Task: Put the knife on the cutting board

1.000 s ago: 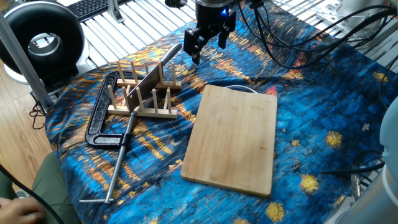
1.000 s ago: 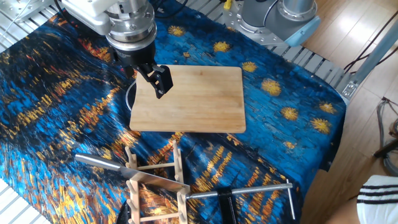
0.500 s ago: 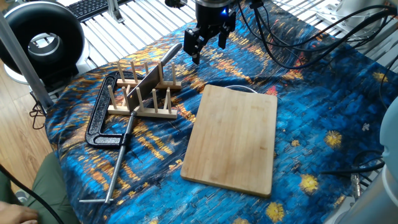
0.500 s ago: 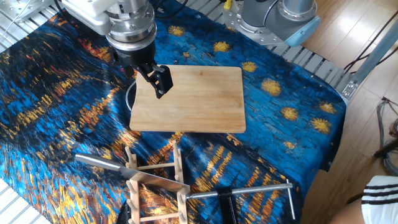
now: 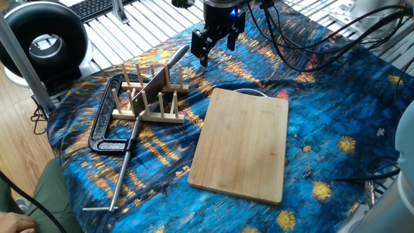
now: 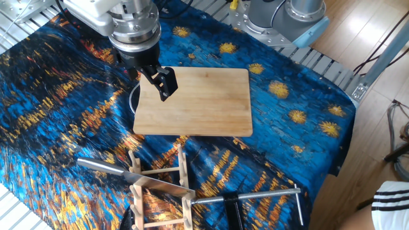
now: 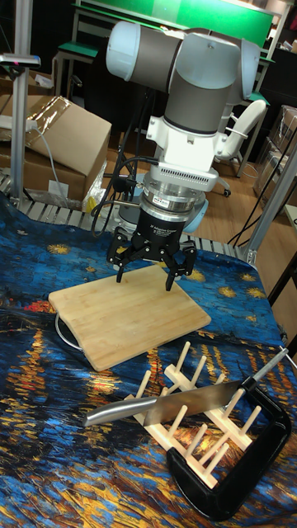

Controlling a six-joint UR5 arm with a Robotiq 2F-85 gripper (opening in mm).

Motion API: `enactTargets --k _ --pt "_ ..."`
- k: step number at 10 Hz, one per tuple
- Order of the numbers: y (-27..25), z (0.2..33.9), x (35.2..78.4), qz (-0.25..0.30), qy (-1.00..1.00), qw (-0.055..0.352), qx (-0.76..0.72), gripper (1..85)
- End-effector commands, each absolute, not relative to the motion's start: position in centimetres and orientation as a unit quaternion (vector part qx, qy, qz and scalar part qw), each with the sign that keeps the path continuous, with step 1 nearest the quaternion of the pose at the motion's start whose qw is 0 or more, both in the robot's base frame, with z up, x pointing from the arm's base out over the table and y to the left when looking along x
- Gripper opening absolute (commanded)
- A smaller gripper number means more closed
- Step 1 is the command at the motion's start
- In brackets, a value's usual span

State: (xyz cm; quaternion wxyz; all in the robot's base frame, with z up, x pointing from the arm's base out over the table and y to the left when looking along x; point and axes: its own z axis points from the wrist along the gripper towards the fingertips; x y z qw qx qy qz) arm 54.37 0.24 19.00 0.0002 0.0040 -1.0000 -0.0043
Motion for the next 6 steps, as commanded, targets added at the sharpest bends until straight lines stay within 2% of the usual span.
enactTargets --k 1,6 --pt "-1.20 19.17 51.79 0.033 -0.992 0.046 -0.116 1.0" --pt "-1.21 19.02 51.84 0.036 -0.991 0.045 -0.118 1.0"
